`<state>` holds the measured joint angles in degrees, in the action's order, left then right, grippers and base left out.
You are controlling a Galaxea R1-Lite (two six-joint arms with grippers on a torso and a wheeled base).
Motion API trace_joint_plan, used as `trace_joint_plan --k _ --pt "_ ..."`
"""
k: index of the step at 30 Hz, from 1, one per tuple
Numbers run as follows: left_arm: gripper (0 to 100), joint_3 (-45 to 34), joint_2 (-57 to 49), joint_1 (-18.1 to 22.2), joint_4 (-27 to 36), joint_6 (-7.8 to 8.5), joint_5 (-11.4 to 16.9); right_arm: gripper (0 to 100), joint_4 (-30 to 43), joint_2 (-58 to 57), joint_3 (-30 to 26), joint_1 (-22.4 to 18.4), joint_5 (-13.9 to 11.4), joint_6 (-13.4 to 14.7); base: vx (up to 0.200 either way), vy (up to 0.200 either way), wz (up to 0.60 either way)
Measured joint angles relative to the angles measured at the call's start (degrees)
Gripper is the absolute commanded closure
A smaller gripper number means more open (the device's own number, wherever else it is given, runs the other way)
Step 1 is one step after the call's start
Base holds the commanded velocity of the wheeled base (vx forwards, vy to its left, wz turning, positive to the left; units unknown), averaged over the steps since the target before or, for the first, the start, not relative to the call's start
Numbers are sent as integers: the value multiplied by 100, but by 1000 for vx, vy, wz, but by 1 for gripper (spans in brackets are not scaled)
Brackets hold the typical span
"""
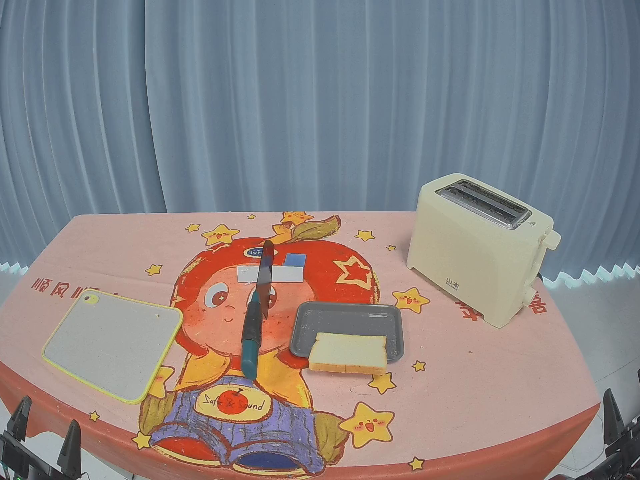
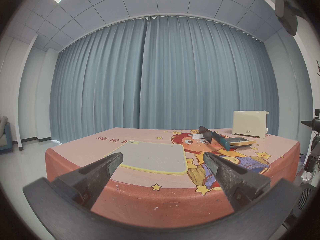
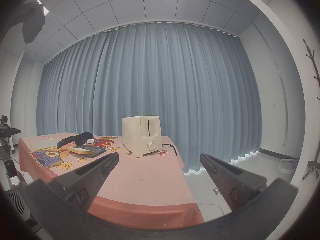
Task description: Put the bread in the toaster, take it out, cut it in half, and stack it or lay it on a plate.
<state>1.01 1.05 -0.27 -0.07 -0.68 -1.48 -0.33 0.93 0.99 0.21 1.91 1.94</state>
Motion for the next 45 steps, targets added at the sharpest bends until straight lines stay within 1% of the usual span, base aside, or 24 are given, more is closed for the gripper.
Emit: trace_joint_plan --k 23,37,42,45 --pt "0 0 0 0 -2 0 0 0 -11 0 2 1 -28 -6 0 0 0" --pt "0 0 0 0 -13 0 2 0 -18 0 2 1 -9 66 0 0 0" --pt "0 0 0 0 -11 -2 2 0 -16 0 0 0 16 134 0 0 0" --pt "0 0 0 0 -9 0 2 0 -10 0 0 -5 32 123 0 0 0"
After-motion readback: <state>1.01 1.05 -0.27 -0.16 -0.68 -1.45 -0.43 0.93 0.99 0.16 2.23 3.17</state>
